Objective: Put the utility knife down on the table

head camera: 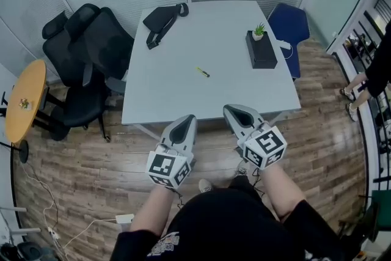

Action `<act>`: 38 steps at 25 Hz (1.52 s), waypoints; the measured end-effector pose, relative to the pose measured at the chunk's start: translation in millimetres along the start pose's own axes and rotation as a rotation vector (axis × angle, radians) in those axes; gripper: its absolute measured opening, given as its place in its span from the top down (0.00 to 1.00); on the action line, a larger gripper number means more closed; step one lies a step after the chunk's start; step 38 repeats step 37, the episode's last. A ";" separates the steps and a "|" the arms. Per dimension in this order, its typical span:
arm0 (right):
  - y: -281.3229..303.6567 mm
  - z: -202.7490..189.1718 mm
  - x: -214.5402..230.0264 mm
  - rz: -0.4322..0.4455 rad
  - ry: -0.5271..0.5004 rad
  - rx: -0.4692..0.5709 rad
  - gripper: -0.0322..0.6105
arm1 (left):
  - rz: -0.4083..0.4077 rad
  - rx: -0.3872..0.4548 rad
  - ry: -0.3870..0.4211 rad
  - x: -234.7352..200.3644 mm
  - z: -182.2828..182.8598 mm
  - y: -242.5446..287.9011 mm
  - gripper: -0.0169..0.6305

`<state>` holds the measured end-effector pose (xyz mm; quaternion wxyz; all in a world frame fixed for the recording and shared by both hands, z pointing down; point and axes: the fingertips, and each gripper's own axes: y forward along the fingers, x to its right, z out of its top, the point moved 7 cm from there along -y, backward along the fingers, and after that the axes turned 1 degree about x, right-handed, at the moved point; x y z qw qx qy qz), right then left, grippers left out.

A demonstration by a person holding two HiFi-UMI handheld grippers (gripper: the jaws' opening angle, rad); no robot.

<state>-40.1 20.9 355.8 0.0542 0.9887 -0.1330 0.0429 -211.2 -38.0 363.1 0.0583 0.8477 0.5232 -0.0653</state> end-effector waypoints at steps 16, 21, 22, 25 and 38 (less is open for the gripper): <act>-22.5 -7.0 -12.4 -0.004 0.032 0.016 0.95 | 0.000 0.008 0.009 19.9 -0.8 -17.2 0.96; -24.2 -8.7 -11.6 -0.003 0.039 0.015 0.95 | 0.002 0.005 0.010 22.7 -2.2 -18.1 0.96; -24.8 -9.0 -11.8 -0.003 0.040 0.016 0.95 | 0.002 0.004 0.010 23.3 -2.6 -18.7 0.96; -27.1 -9.9 -13.2 -0.004 0.042 0.023 0.95 | 0.004 0.006 0.012 25.4 -3.6 -21.1 0.96; -23.4 -9.2 -13.1 -0.006 0.045 0.029 0.95 | 0.003 0.009 0.016 21.8 -1.9 -20.6 0.97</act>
